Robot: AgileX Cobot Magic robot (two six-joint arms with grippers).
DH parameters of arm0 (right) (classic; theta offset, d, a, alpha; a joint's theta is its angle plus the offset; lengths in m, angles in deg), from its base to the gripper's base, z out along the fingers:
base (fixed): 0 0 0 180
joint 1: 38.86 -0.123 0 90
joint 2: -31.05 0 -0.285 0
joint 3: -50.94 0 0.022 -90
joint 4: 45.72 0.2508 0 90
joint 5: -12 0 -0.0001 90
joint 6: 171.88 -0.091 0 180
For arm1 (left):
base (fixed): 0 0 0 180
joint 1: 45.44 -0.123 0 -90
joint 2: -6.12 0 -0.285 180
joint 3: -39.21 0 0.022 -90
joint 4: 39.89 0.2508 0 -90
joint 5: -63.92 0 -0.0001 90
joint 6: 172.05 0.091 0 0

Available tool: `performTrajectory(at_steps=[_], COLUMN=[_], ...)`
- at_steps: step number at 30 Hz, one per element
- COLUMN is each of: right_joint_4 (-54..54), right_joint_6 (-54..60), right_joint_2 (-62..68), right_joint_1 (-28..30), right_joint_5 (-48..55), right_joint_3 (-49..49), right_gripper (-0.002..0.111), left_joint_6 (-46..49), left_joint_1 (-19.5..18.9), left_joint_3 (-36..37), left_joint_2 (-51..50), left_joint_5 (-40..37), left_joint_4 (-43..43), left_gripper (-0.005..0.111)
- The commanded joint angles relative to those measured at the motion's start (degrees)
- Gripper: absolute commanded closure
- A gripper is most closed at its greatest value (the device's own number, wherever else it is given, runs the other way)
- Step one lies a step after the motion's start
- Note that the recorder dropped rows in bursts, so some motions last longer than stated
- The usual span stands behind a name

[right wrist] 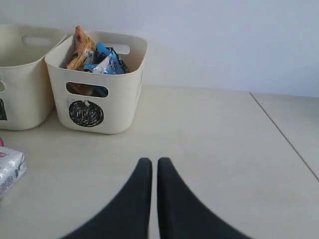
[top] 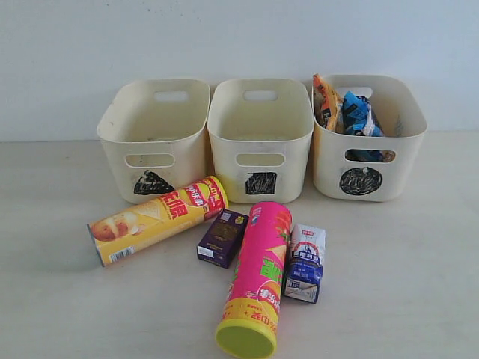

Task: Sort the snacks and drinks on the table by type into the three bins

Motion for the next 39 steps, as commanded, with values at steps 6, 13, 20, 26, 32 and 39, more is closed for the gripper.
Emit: performTrajectory(at_steps=[6, 13, 20, 26, 32, 39], right_joint_4=[0.13, 0.13, 0.16, 0.16, 0.16, 0.16], right_joint_6=[-1.28, -5.56, -4.68, -2.26, -2.79, -2.76], right_joint_2=[-2.38, -2.38, -2.38, -2.38, -2.38, -2.38], right_joint_1=[0.04, 0.04, 0.04, 0.04, 0.04, 0.04], right_joint_5=[-5.26, -5.91, -7.15, -7.26, -7.26, -7.37], right_joint_3=[8.4, 11.76, 12.71, 12.71, 12.71, 12.71], right_gripper=[0.107, 0.107, 0.107, 0.107, 0.107, 0.107], left_joint_6=[0.0, 0.0, 0.0, 0.0, 0.0, 0.0], left_joint_1=[-0.04, -0.04, -0.04, -0.04, -0.04, -0.04], left_joint_3=[-0.15, -0.15, -0.15, -0.15, -0.15, -0.15], left_joint_2=[0.18, 0.18, 0.18, 0.18, 0.18, 0.18], left_joint_5=[0.69, 0.69, 0.69, 0.69, 0.69, 0.69], left_joint_4=[-0.31, -0.31, -0.31, -0.31, -0.31, -0.31], left_gripper=[0.103, 0.103, 0.103, 0.103, 0.103, 0.103])
